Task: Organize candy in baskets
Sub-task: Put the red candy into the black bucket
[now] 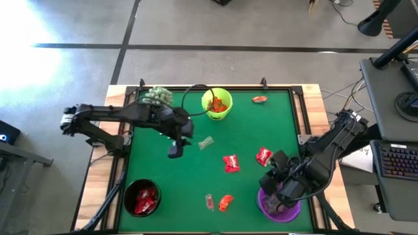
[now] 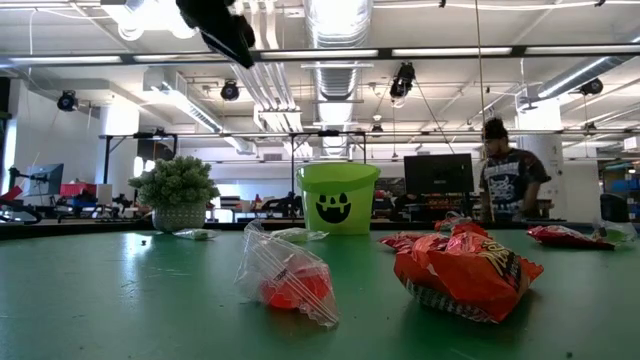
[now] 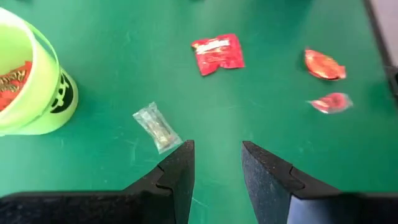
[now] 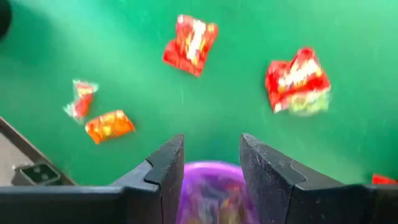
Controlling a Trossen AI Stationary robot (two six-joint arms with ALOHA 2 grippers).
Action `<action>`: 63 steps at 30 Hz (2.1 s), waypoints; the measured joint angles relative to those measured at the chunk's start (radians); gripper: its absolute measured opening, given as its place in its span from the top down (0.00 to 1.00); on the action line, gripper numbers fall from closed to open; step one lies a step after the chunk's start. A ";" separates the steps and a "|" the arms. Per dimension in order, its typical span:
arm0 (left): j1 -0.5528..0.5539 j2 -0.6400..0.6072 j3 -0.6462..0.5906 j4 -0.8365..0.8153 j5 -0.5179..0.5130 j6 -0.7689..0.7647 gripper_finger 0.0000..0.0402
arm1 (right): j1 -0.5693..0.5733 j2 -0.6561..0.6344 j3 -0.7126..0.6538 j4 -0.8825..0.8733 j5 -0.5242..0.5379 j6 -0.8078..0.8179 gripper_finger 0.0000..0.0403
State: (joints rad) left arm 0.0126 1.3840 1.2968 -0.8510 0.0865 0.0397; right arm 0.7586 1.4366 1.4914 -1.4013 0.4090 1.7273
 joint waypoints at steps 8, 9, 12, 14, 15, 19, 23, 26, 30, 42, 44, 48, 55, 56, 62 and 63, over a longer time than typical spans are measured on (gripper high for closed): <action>0.003 0.126 -0.001 0.022 -0.002 -0.128 0.72 | -0.009 -0.026 0.012 -0.095 0.039 -0.064 0.64; 0.003 0.138 0.002 0.008 0.000 -0.147 0.72 | -0.009 -0.031 0.012 -0.119 0.039 -0.064 0.64; 0.014 0.181 0.056 -0.078 0.007 -0.191 0.71 | -0.010 -0.040 0.012 -0.171 0.039 -0.069 0.64; 0.017 0.217 0.108 -0.140 0.019 -0.201 0.69 | -0.010 -0.048 0.011 -0.169 0.046 -0.112 0.64; 0.017 0.238 0.140 -0.170 0.023 -0.203 0.67 | -0.011 -0.054 0.010 -0.169 0.056 -0.138 0.64; 0.014 0.325 0.275 -0.224 0.029 -0.191 0.60 | -0.016 -0.067 0.009 -0.170 0.071 -0.200 0.64; 0.015 0.431 0.411 -0.218 0.027 -0.226 0.53 | -0.016 -0.088 0.009 -0.170 0.098 -0.239 0.64; 0.008 0.510 0.496 -0.222 0.027 -0.252 0.49 | -0.016 -0.109 0.009 -0.170 0.119 -0.285 0.64; -0.004 0.588 0.596 -0.275 0.027 -0.178 0.46 | -0.016 -0.143 0.009 -0.170 0.148 -0.350 0.64; -0.047 0.774 0.805 -0.426 0.027 0.081 0.45 | -0.015 -0.177 0.008 -0.170 0.162 -0.441 0.64; -0.051 0.800 0.832 -0.440 0.027 0.147 0.45 | -0.015 -0.178 0.008 -0.170 0.169 -0.440 0.64; -0.051 0.824 0.857 -0.457 0.027 0.223 0.45 | -0.021 -0.178 0.008 -0.169 0.176 -0.410 0.64; -0.038 0.825 0.837 -0.387 0.026 0.034 0.45 | -0.031 -0.178 0.008 -0.170 0.195 -0.311 0.64; -0.036 0.824 0.832 -0.371 0.025 -0.027 0.45 | -0.033 -0.178 0.008 -0.170 0.196 -0.301 0.64; -0.034 0.824 0.825 -0.346 -0.094 -0.386 0.46 | -0.043 -0.176 0.008 -0.170 0.196 -0.282 0.64; -0.033 0.824 0.824 -0.342 -0.107 -0.421 0.46 | -0.044 -0.176 0.008 -0.169 0.196 -0.288 0.64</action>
State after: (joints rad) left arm -0.0203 2.2078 2.1207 -1.1929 -0.0206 -0.3812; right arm 0.7141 1.2610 1.4994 -1.5707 0.6052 1.4393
